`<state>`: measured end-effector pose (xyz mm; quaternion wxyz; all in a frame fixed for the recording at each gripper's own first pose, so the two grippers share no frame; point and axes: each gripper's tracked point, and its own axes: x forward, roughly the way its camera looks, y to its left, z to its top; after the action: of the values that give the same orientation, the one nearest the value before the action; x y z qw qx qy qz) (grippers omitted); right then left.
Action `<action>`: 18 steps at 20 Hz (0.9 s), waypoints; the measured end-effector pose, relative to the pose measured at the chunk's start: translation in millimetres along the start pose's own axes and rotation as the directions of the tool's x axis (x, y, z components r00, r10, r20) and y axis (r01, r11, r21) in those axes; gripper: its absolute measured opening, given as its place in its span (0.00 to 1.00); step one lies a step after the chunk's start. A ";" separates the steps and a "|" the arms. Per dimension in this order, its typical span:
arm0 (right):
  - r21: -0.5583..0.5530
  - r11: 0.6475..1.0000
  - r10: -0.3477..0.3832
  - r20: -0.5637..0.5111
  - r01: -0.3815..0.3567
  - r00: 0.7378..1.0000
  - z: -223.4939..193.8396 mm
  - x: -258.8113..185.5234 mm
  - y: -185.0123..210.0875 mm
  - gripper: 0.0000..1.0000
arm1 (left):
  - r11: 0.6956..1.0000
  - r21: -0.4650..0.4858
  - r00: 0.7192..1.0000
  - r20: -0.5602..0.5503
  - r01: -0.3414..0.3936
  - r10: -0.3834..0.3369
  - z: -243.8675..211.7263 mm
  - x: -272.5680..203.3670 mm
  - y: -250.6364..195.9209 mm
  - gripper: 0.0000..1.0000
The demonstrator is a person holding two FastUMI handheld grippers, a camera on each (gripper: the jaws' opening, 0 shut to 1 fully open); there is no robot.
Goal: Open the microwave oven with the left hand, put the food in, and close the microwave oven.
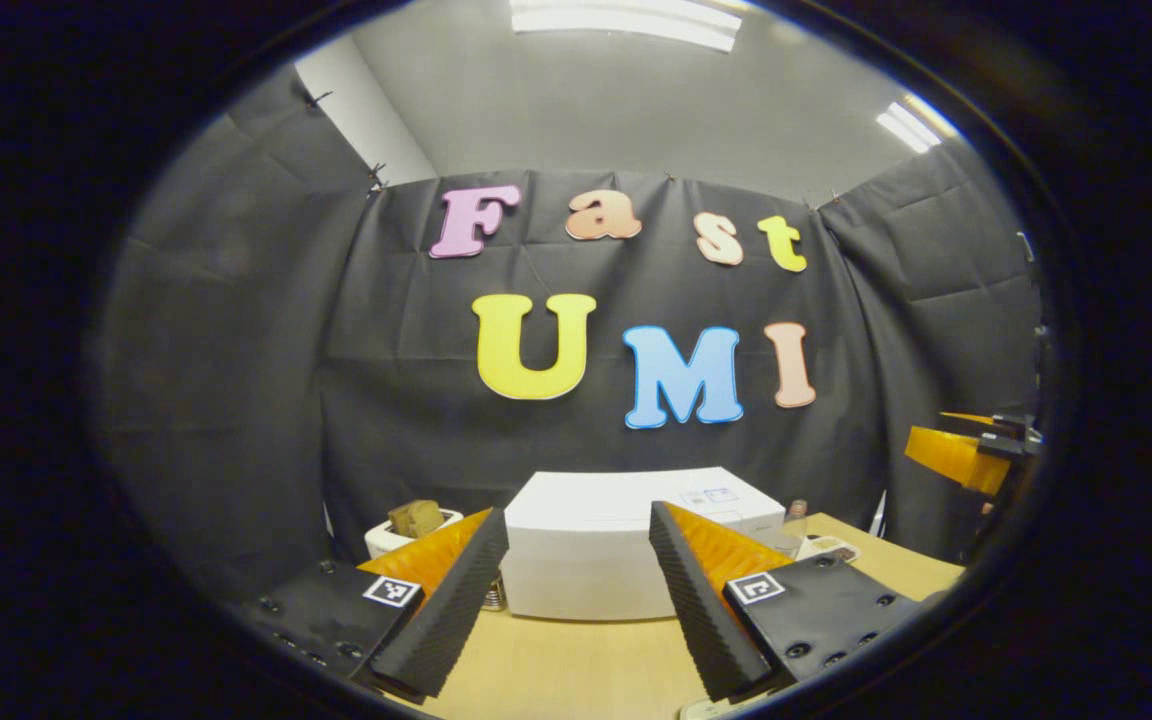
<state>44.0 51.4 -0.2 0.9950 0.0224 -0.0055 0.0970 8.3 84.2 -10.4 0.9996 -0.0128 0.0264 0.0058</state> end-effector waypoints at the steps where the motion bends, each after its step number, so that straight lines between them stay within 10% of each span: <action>1: -0.004 1.000 0.004 0.000 -0.004 1.000 0.4 0.3 1.9 0.97 | 1.000 0.000 1.000 0.005 0.000 0.000 2.1 1.6 0.8 0.95; 18: -0.020 0.999 -0.036 0.015 0.036 0.999 6.2 2.2 15.4 0.97 | 0.995 0.068 0.997 0.032 0.069 -0.071 11.9 12.2 0.8 0.97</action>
<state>43.1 66.7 6.7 0.9967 0.0133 -0.0133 0.0787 21.1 85.4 0.8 0.9993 0.0199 0.0089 -0.0300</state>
